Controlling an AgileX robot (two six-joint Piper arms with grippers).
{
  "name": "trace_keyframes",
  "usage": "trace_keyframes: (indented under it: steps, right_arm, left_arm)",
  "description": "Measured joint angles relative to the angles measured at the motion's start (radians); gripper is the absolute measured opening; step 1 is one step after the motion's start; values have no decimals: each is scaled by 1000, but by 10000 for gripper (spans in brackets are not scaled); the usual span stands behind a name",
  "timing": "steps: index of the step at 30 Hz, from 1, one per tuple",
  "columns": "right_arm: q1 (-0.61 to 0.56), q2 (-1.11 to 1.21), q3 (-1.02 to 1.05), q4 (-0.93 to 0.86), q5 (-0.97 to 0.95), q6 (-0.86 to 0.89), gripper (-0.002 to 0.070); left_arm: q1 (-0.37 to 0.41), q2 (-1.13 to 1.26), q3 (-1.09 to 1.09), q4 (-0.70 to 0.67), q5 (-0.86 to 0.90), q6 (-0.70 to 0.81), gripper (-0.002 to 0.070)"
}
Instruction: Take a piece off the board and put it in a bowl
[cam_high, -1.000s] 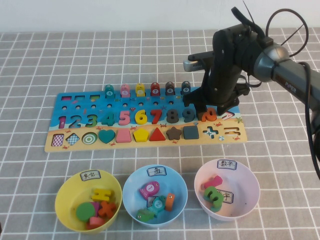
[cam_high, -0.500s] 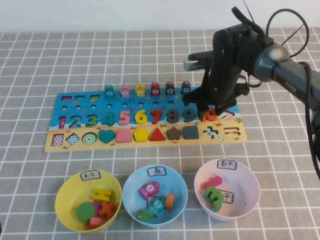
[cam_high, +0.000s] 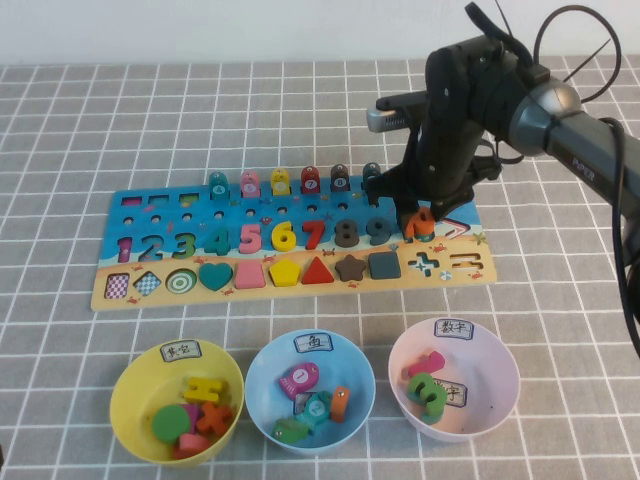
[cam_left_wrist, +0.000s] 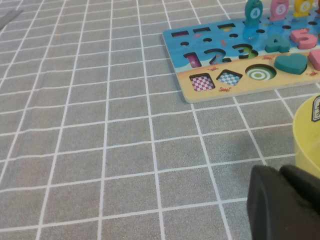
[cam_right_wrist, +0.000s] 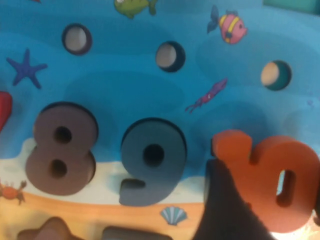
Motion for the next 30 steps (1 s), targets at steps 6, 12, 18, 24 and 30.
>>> trace_keyframes:
  steps: [6, 12, 18, 24, 30]
  right_arm:
    - [0, 0, -21, -4, 8, -1, 319]
    - [0, -15, -23, -6, 36, -2, 319]
    - [0, -103, -8, -12, 42, -3, 319]
    - [7, -279, 183, -40, 18, -3, 318]
    - [25, -529, 527, -41, -162, -3, 318]
  left_arm:
    - [0, 0, 0, 0, 0, 0, -1]
    - [0, 0, 0, 0, 0, 0, -1]
    - [0, 0, 0, 0, 0, 0, -1]
    - [0, 0, 0, 0, 0, 0, -1]
    - [0, 0, 0, 0, 0, 0, -1]
